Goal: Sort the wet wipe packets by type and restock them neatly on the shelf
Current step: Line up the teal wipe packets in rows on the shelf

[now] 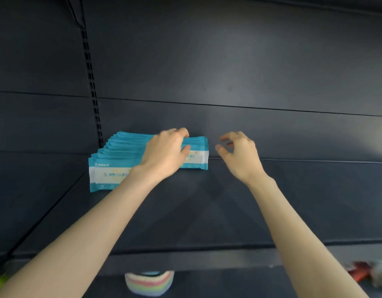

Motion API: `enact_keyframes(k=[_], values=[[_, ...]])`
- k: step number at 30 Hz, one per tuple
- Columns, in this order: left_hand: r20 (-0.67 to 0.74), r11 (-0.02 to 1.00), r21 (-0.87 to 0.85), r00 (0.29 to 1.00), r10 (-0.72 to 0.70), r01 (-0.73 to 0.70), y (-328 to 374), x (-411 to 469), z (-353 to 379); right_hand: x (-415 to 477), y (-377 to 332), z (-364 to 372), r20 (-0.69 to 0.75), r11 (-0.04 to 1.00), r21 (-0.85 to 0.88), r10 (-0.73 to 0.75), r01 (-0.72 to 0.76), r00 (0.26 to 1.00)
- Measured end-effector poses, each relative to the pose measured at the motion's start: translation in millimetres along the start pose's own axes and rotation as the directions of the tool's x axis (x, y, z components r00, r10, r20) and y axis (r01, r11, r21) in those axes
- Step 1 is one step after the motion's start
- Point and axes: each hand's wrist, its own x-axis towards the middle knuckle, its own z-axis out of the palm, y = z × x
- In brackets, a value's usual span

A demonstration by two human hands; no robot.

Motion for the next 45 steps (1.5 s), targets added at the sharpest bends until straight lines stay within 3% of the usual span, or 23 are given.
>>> enact_keyframes(k=[5, 8, 11, 16, 20, 25, 33, 37, 40, 45], values=[[-0.094, 0.978, -0.209, 0.996, -0.002, -0.017, 42.3, -87.0, -36.9, -92.6, -2.9, -33.9, -0.131, 0.99, 0.085, -0.101, 0.113, 0.986], [-0.101, 0.964, -0.264, 0.995, -0.018, -0.01, 69.3, -155.6, -30.6, -158.5, 11.1, -40.4, -0.119, 0.978, 0.154, -0.127, 0.144, 0.985], [-0.035, 0.95, -0.296, 0.992, -0.118, 0.102, 87.6, -226.9, -4.5, -225.2, 35.9, -33.8, -0.005, 0.966, 0.221, -0.136, 0.134, 0.991], [0.186, 0.9, -0.261, 0.933, -0.31, 0.35, 105.8, -345.1, 63.8, -337.1, 93.3, 6.7, 0.268, 0.974, 0.225, -0.031, -0.032, 0.963], [0.364, 0.821, -0.183, 0.814, -0.454, 0.54, 112.1, -424.2, 120.4, -414.9, 132.8, 47.0, 0.491, 0.97, 0.133, 0.116, -0.206, 0.863], [0.57, 0.679, -0.117, 0.609, -0.551, 0.724, 104.2, -520.3, 200.6, -502.4, 181.8, 107.2, 0.636, 0.906, 0.04, 0.303, -0.422, 0.71], [0.714, 0.415, 0.035, 0.268, -0.646, 0.909, 79.0, -648.0, 327.2, -622.8, 263.3, 210.2, 0.739, 0.75, -0.172, 0.527, -0.639, 0.42], [0.759, 0.353, 0.189, 0.092, -0.645, 0.916, 66.7, -690.5, 384.1, -659.9, 299.8, 256.5, 0.741, 0.653, -0.296, 0.618, -0.698, 0.264], [0.77, 0.349, 0.244, 0.038, -0.637, 0.905, 58.3, -704.2, 413.9, -679.7, 318.6, 281.4, 0.746, 0.599, -0.341, 0.642, -0.724, 0.179], [0.785, 0.318, 0.248, 0.002, -0.619, 0.915, 45.7, -710.8, 444.9, -695.3, 335.0, 302.3, 0.715, 0.562, -0.339, 0.675, -0.755, 0.182]])
